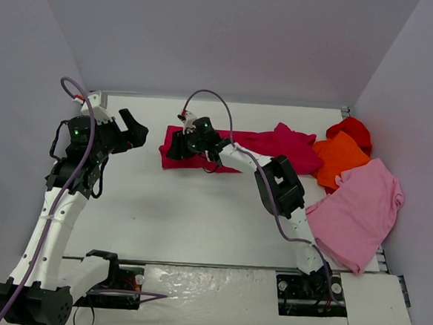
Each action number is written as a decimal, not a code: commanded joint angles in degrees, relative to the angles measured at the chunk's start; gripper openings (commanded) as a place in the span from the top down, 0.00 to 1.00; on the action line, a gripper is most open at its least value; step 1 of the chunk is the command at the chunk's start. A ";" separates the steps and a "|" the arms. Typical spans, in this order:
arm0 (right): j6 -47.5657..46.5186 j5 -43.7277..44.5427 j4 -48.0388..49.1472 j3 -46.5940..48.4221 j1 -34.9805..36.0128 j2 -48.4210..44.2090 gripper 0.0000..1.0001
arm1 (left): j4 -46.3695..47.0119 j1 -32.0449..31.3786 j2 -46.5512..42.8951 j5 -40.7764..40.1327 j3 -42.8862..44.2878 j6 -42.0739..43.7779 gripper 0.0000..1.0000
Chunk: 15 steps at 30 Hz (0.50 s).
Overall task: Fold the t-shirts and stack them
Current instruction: Flatten out the tshirt
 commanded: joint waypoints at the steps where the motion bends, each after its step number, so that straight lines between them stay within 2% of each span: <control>1: -1.42 0.17 3.30 0.11 -1.00 -2.59 0.56 | 3.59 0.21 -0.60 0.56 2.01 0.40 0.15; 10: -2.97 -1.99 1.34 2.16 0.18 -6.66 0.57 | 3.49 0.23 -0.57 0.50 2.01 0.47 0.15; 15: -5.24 5.50 -0.83 1.81 0.20 -10.38 0.59 | 3.77 0.21 -0.44 0.97 1.95 0.41 0.15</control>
